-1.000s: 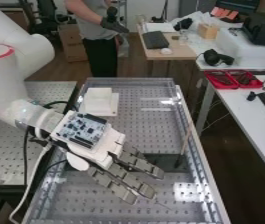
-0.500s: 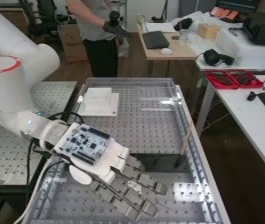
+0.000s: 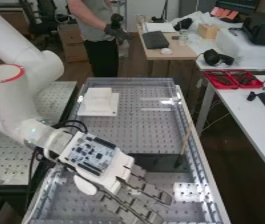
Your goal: Grab the paper clip and place it in the clear container
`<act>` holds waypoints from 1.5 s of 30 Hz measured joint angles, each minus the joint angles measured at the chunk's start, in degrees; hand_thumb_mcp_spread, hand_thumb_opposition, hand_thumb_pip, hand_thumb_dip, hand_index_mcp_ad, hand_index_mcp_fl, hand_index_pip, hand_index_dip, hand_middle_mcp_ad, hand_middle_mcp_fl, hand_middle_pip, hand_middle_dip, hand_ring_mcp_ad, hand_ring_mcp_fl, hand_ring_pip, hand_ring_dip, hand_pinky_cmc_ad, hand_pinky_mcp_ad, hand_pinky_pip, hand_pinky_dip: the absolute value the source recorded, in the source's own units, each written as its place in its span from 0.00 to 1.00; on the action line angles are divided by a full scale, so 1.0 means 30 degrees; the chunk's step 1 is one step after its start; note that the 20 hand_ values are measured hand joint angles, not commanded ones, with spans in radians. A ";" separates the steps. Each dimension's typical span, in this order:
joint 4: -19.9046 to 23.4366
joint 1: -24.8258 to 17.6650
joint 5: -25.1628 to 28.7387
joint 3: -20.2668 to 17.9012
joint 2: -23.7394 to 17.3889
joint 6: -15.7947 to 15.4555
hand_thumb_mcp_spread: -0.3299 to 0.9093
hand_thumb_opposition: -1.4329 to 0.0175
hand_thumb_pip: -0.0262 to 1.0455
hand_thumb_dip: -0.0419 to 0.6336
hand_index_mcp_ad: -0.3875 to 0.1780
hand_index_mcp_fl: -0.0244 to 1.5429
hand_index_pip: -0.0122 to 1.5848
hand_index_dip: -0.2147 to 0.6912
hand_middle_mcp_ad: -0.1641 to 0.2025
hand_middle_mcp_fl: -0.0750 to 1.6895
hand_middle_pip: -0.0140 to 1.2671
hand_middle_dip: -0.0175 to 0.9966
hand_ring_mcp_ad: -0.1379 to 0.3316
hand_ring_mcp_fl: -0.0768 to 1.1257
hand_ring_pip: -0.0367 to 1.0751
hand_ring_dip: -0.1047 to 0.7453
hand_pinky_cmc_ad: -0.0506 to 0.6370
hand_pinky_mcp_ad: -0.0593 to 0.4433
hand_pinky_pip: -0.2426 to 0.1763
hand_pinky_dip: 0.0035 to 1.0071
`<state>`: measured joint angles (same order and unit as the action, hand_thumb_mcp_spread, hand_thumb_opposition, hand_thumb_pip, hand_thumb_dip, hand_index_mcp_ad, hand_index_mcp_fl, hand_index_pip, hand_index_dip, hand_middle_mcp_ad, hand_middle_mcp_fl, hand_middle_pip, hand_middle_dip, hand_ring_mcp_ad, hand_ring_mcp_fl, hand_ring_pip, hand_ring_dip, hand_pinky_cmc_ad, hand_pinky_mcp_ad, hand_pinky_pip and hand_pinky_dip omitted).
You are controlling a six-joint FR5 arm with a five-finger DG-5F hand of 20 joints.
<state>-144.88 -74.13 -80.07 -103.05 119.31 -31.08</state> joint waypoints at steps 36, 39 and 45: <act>0.1341 0.0778 -0.2331 0.0332 0.1054 -0.1556 0.76 0.38 0.44 0.43 0.47 0.33 0.84 0.43 0.36 0.16 0.11 0.16 0.57 0.11 0.12 0.13 0.46 0.35 0.48 0.14; 0.1309 0.0830 -0.2430 0.0352 0.1102 -0.1482 0.76 0.38 0.44 0.43 0.47 0.30 0.82 0.43 0.37 0.16 0.11 0.16 0.56 0.11 0.12 0.13 0.46 0.34 0.48 0.14; 0.1284 0.0945 -0.2608 0.0426 0.1206 -0.1372 0.74 0.38 0.44 0.43 0.47 0.26 0.77 0.42 0.37 0.16 0.11 0.16 0.56 0.11 0.12 0.13 0.46 0.35 0.51 0.15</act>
<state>-141.03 -71.30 -87.89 -101.77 122.93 -35.19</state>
